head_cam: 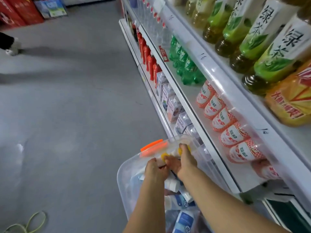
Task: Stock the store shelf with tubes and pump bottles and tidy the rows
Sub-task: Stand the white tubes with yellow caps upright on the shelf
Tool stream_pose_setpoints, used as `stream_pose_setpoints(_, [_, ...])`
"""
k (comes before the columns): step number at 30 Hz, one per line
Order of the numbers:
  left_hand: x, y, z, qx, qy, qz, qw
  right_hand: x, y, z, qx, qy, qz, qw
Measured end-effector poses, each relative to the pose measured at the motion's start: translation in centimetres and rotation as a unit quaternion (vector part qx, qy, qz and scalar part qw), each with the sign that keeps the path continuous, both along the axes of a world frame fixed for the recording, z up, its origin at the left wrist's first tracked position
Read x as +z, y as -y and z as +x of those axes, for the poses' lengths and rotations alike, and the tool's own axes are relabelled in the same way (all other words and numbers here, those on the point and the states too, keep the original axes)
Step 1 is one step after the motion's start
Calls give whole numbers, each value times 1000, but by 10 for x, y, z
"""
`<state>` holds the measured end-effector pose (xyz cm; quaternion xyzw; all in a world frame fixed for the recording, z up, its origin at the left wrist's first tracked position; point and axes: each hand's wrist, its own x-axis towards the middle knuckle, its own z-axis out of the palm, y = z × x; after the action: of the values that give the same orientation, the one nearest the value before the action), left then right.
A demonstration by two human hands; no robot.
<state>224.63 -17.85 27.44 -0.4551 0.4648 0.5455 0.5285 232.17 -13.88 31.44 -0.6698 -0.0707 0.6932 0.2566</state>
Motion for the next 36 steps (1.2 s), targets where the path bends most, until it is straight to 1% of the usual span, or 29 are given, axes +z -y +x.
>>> stream_pose_setpoints(1, [-1,0,0,0,-7,-13,1000,1,-1,0,10,0,4,1000])
stream_pose_setpoints(2, [-2,-1,0,9,-13,-4,1000,2,0,0,20,13,4,1000])
stream_pose_setpoints(5, [2,8,4,4,-8,14,1000,6,3,2,65,75,27,995])
stream_pose_setpoints(8, [17,28,10,-30,-8,54,998,12,8,10,105,119,38,987])
stream_pose_setpoints(11, [38,49,22,-102,-22,67,992,31,19,28,127,129,82,980])
stream_pose_setpoints(13, [57,61,36,-129,-45,90,987,47,32,43,114,111,102,982])
stream_pose_setpoints(17, [87,74,54,-145,-66,127,979,86,53,72,31,2,78,997])
stream_pose_setpoints(20, [113,77,63,-133,-78,160,975,118,64,93,31,-74,73,994])
stream_pose_setpoints(22, [137,81,69,-121,-93,185,971,138,72,108,48,-97,86,990])
stream_pose_setpoints(26, [187,93,79,-108,-129,248,954,171,95,137,74,-120,116,983])
stream_pose_setpoints(30, [221,105,96,-131,-151,256,946,204,116,167,123,-125,130,976])
stream_pose_setpoints(32, [236,110,105,-153,-161,255,941,220,125,181,166,-110,145,969])
stream_pose_setpoints(36, [265,116,127,-212,-173,261,926,247,141,209,245,-49,201,947])
